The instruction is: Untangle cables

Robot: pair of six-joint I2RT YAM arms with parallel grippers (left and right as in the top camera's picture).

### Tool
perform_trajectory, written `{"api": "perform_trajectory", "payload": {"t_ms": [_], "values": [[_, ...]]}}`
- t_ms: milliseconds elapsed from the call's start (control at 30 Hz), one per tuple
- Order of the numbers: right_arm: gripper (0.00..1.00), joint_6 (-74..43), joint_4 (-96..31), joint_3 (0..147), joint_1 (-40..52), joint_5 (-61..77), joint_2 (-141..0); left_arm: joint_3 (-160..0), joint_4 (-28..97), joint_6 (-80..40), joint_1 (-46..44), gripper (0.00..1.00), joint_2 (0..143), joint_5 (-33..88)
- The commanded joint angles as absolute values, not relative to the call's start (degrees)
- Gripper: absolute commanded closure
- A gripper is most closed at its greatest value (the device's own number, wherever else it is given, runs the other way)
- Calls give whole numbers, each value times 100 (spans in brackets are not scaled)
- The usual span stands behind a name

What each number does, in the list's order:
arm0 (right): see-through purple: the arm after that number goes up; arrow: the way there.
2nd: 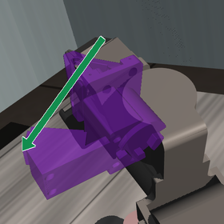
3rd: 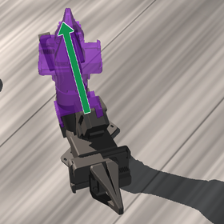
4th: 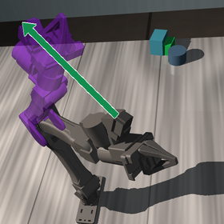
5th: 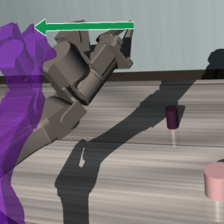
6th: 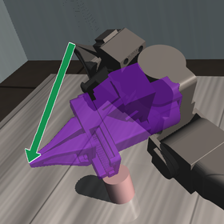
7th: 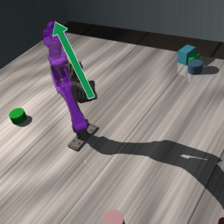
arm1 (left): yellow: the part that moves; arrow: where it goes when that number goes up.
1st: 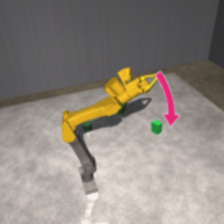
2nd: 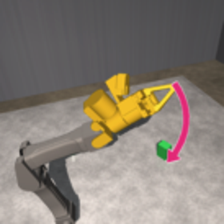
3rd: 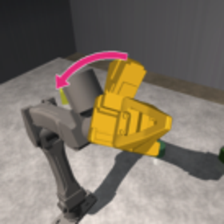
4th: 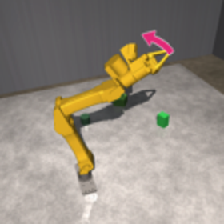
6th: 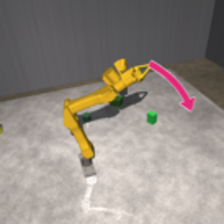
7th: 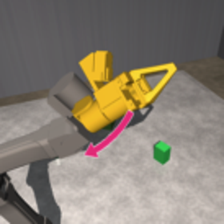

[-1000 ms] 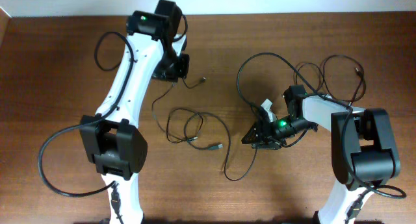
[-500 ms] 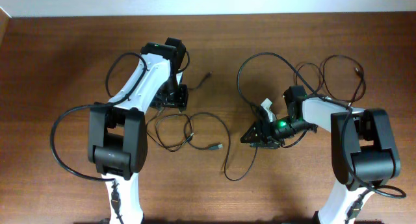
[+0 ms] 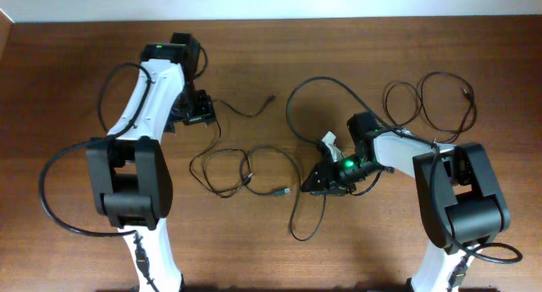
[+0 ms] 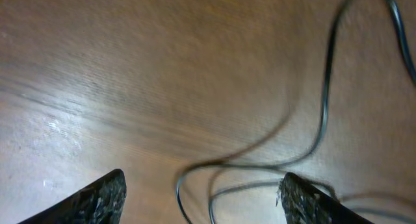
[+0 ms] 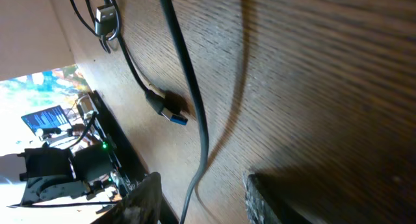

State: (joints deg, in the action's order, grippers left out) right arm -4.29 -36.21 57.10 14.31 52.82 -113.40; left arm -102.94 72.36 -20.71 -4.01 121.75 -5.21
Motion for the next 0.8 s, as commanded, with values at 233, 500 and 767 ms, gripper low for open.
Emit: {"api": "perform_trajectory", "payload": {"t_ms": [233, 500, 767], "values": [[59, -1175, -4034, 6300, 2049, 3347, -11253, -9292, 6285, -2335, -246, 29, 12182, 89], [32, -1253, -5828, 8707, 2827, 2582, -11032, -9277, 6318, -2493, -250, 25, 12182, 172], [7, -1251, -6595, 9150, 2934, 1822, -11039, -9277, 6294, -2550, -274, 18, 12182, 176]]}}
